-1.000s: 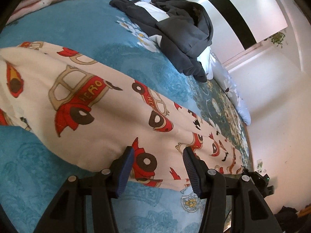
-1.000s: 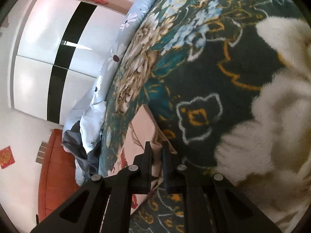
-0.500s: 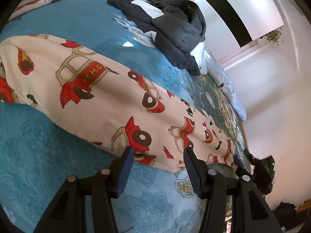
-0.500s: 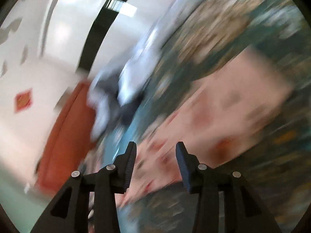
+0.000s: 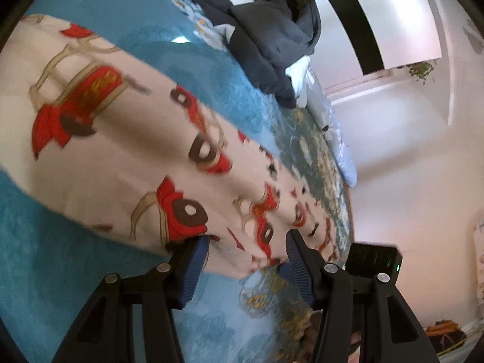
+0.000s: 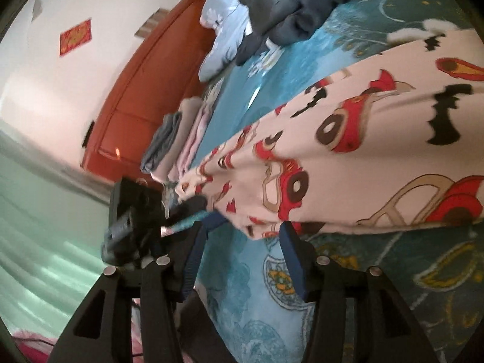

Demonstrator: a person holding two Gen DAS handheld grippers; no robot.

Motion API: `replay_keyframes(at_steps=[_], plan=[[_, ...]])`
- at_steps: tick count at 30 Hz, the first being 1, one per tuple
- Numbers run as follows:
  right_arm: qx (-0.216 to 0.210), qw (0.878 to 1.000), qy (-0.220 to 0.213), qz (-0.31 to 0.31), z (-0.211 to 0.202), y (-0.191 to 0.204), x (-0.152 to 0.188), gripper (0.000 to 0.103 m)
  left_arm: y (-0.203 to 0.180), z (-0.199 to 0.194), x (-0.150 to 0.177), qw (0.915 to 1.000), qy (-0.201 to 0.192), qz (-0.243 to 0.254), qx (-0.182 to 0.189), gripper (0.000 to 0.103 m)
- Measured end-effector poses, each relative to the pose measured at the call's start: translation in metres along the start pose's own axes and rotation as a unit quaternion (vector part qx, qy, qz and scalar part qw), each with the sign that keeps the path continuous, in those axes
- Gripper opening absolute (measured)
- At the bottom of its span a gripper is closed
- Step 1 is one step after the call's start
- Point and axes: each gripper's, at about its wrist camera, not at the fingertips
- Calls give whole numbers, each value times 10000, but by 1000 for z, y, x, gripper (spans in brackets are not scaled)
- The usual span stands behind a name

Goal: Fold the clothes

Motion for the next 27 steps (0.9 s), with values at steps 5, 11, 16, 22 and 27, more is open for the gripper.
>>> replay_keyframes(at_steps=[5, 11, 16, 22, 27], plan=[[183, 9989, 197, -392, 15, 11, 2, 54, -4, 4, -17, 9999, -18, -5, 164, 58], [372, 9961, 402, -698, 44, 16, -5, 55, -1, 4, -23, 9993, 52, -83, 371, 58], [475, 9927, 555, -962, 68, 21, -11, 55, 3, -14, -26, 9979, -62, -163, 621, 57], [364, 9886, 700, -1279, 93, 35, -20, 69, 18, -58, -32, 9965, -770, -264, 185, 58], [423, 9844, 698, -1557, 114, 49, -22, 69, 31, -87, -34, 9881, -1334, -212, -737, 58]])
Point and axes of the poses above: each gripper's, at about its wrist camera, not at the fingertips, and z roughly the way its jaws point, y to its left, x to its underside, and after that the axes turned 3 degrees about -y, right-handed
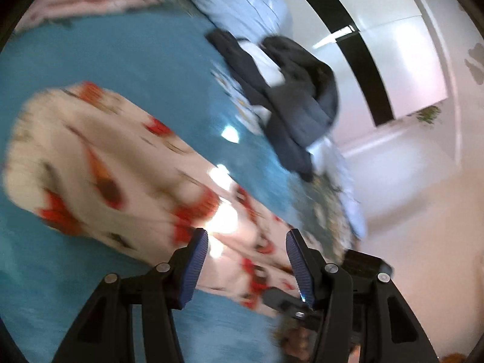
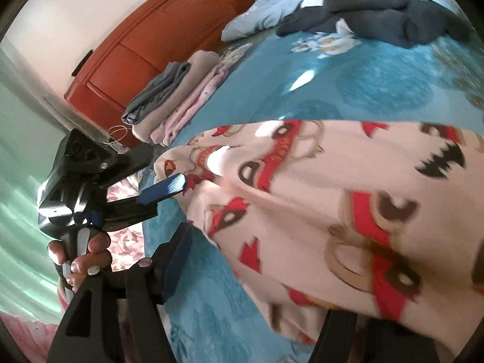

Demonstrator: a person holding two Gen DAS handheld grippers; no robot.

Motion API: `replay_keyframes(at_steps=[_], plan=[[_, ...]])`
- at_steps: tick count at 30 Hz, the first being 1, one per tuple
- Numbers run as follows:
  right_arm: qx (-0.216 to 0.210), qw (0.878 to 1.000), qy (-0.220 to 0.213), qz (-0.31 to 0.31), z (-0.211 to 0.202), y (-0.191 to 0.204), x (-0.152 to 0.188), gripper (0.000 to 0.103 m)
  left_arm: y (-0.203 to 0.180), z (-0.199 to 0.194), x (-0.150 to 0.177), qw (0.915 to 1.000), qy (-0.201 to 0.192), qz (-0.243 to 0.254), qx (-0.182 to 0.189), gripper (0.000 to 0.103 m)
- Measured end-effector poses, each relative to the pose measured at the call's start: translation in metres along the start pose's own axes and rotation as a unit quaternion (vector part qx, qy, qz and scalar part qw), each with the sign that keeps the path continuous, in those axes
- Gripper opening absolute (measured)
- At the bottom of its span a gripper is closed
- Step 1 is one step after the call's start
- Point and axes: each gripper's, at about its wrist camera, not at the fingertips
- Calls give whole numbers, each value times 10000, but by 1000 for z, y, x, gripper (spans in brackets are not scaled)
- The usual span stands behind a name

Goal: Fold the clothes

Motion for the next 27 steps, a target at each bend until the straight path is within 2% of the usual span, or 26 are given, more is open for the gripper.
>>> replay_keyframes(at_steps=[3, 10, 15, 19, 25, 27], plan=[[-95, 9998, 48, -187, 13, 13, -2, 69, 6, 1, 2, 9998, 14, -3, -192, 58], [-806, 9931, 362, -774, 15, 52, 15, 72, 23, -4, 11, 9998, 19, -206, -85, 58], [-1063, 9917, 489, -541, 6, 50, 33, 72, 34, -13, 11, 9993, -80, -372, -30, 58], [-1226, 9900, 598, -357, 4, 45, 42, 72, 47, -29, 10, 9979, -272, -569, -116, 58], [-1703, 9827, 667, -306, -20, 47, 51, 72, 67, -53, 8, 9941, -586, -871, -263, 58], [-1810, 9818, 500, -271, -36, 45, 52, 72, 74, -61, 7, 9924, -691, -971, -312, 60]])
Point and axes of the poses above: each gripper's, at about its wrist camera, not at the fingertips, and z roughly the way its jaws point, y to its left, x to its underside, and after that the axes turned 3 degrees about -y, right-handed
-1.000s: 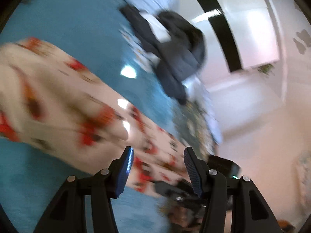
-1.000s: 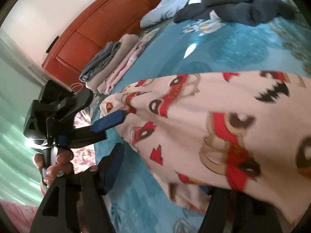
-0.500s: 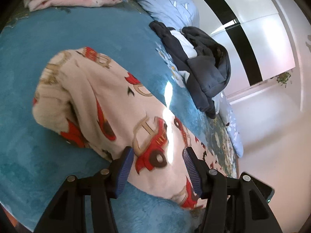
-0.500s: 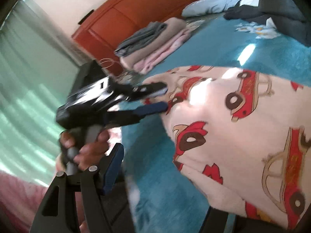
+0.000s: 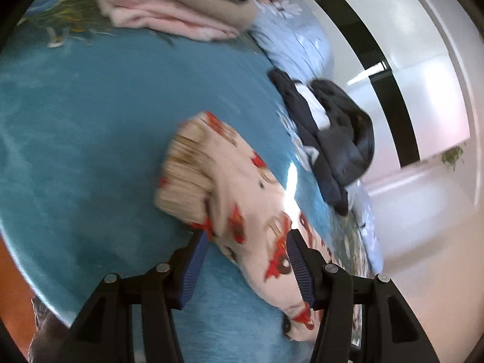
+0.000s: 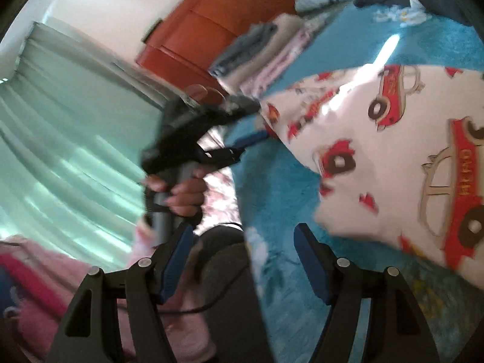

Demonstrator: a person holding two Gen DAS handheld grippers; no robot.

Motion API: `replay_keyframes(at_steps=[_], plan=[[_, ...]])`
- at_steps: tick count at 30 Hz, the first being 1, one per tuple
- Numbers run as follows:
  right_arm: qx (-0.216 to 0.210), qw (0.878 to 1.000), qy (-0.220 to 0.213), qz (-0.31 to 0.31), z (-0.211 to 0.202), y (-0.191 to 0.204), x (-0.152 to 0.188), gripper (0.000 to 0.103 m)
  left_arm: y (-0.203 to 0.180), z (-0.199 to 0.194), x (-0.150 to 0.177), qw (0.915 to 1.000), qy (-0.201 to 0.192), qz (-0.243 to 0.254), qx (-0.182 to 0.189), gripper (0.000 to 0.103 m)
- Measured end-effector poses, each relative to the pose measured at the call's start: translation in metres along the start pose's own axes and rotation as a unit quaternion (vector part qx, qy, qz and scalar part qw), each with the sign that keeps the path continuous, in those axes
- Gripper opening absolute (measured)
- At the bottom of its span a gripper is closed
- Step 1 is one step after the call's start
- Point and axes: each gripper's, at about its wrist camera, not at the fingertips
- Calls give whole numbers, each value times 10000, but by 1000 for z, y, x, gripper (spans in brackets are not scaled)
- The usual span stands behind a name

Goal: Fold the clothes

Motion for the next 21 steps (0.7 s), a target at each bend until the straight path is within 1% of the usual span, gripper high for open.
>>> replay_keyframes(at_steps=[2, 3, 4, 6, 8, 11, 16, 18, 21], plan=[[3, 9993, -380, 40, -26, 1, -1, 72, 14, 1, -3, 9993, -25, -372, 48, 60], [24, 9984, -554, 132, -36, -3, -3, 72, 21, 4, -3, 9981, 40, -598, 162, 60], [45, 9971, -727, 225, -46, -7, -4, 72, 29, 10, -2, 9952, 160, -901, 342, 60], [103, 9934, -1027, 490, -62, -18, -6, 72, 44, 21, 0, 9850, 395, -1520, 721, 60], [100, 9909, -1137, 712, -66, -26, -4, 72, 49, 25, -2, 9791, 354, -1812, 850, 60], [128, 9890, -1156, 911, -63, -35, -1, 72, 47, 26, -13, 9797, 118, -1865, 720, 61], [251, 9893, -1111, 906, -55, -35, -3, 72, 35, 40, -32, 9843, 25, -1702, 475, 62], [293, 9884, -1161, 930, -60, -36, -2, 72, 34, 42, -38, 9836, -43, -1734, 495, 62], [368, 9849, -1281, 1100, -68, -45, 1, 72, 34, 48, -46, 9796, -198, -1908, 593, 64]])
Point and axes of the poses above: each gripper's, at about its wrist camera, not at the fingertips, and z roughly the way its jaws point, y to its left, x to its underside, and after that the axes turned 3 degrees about -y, right-handed
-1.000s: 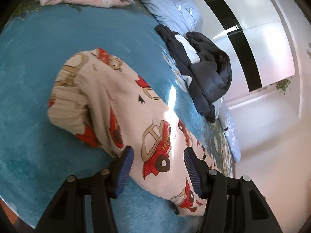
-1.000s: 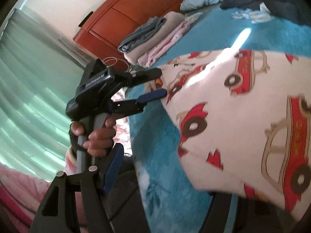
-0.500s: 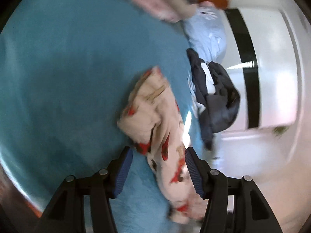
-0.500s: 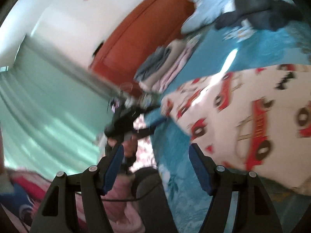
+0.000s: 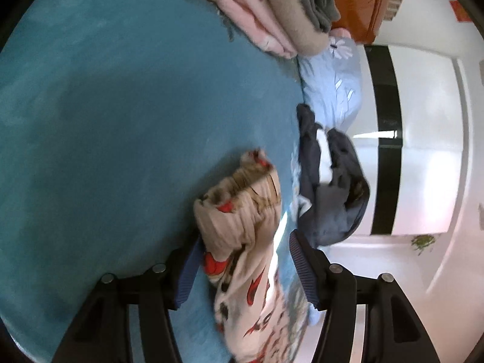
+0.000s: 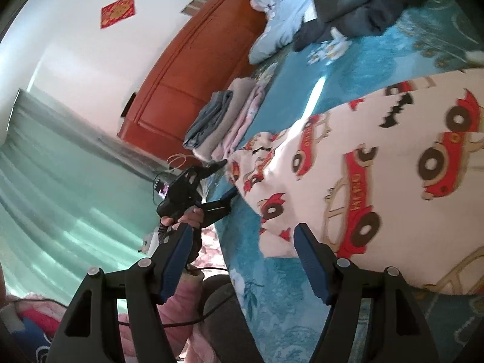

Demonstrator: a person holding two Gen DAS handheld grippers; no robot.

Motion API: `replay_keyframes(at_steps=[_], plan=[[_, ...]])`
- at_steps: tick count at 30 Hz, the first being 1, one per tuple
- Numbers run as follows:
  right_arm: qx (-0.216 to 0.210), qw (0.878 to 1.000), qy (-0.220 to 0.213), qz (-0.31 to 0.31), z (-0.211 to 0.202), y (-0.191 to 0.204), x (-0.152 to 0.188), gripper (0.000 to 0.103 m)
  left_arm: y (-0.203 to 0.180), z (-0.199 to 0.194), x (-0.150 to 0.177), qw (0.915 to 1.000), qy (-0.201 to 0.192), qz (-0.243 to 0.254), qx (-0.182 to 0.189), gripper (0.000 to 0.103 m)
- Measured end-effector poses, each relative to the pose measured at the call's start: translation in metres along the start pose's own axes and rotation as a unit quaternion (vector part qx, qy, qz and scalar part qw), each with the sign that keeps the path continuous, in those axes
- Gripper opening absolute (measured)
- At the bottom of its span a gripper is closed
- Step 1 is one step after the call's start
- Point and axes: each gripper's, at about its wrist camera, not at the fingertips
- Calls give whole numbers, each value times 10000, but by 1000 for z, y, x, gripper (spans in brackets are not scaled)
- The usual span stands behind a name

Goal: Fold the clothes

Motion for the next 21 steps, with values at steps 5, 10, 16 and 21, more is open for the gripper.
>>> replay_keyframes(at_steps=[5, 10, 16, 21], plan=[[65, 9999, -20, 157, -1, -8, 0, 72, -7, 14, -4, 9996, -80, -40, -251, 67], [117, 9996, 41, 240, 3, -12, 1, 72, -20, 21, -3, 9974, -77, -6, -723, 72], [179, 9992, 113, 339, 7, -16, 1, 72, -39, 29, 4, 9894, -96, 318, -1410, 77], [233, 9988, 137, 410, 8, -19, 2, 72, -47, 36, 7, 9808, -69, 668, -1833, 74]])
Point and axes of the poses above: each gripper's, at about its wrist camera, not at the fingertips, and z roughly the way its jaws point, y to its left, x to its underside, and after that the axes turned 3 degrees about -y, right-handed
